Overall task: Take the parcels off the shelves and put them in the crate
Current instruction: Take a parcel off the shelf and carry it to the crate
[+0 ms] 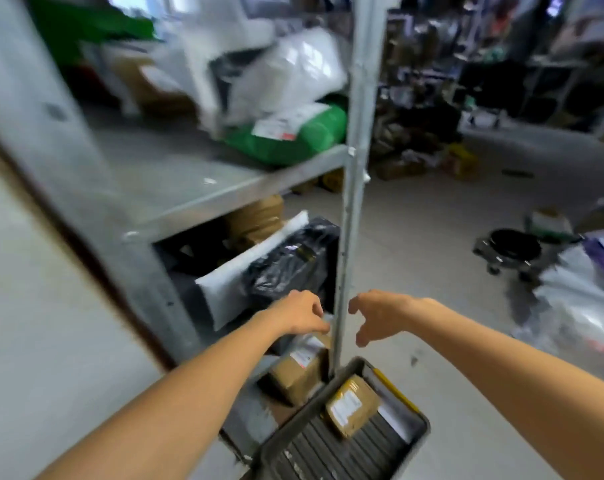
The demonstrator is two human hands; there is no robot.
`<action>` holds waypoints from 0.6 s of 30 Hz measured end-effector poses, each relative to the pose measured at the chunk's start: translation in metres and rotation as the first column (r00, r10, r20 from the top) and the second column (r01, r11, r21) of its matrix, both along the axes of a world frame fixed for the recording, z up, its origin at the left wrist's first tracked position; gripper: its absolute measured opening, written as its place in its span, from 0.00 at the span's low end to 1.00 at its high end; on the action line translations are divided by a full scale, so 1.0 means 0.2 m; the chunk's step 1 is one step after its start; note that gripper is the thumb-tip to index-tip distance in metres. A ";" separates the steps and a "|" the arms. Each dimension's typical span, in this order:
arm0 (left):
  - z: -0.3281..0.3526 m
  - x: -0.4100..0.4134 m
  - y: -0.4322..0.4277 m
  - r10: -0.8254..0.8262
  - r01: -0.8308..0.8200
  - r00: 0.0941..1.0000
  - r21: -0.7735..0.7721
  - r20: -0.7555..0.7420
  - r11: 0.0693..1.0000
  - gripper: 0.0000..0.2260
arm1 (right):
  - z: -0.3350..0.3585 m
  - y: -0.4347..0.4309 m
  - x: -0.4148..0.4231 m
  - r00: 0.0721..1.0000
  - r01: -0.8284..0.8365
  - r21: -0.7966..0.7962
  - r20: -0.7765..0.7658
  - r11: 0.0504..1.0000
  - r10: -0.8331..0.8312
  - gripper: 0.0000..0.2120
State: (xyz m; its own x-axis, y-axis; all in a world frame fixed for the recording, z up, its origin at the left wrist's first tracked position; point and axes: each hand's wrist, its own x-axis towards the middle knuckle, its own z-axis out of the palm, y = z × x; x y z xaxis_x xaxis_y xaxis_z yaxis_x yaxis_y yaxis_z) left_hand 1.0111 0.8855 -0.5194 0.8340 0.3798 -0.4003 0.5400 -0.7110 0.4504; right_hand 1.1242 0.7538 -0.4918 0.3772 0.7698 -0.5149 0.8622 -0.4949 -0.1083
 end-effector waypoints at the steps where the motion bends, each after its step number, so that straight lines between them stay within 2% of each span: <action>1: 0.07 -0.12 0.03 0.049 -0.050 0.998 0.025 0.025 0.998 0.15 | 0.07 0.07 -0.09 0.998 -0.063 0.025 0.011 0.998 0.063 0.25; 6: 0.39 -0.73 0.17 0.272 -0.284 0.958 0.142 0.093 0.948 0.14 | 0.43 0.42 -0.59 0.920 -0.389 0.114 0.099 0.914 0.379 0.20; 9: 0.56 -1.11 0.18 0.402 -0.415 0.909 0.147 0.108 0.898 0.16 | 0.58 0.56 -0.94 0.867 -0.498 0.123 0.083 0.858 0.492 0.28; 13: 0.76 -1.61 0.11 0.539 -0.542 0.840 0.167 0.067 0.824 0.19 | 0.72 0.66 -1.43 0.775 -0.630 0.164 0.081 0.759 0.626 0.32; 18: 1.04 -2.30 -0.05 0.731 -0.719 0.676 0.299 0.093 0.627 0.21 | 0.96 0.65 -2.08 0.621 -0.768 0.279 0.103 0.577 0.777 0.31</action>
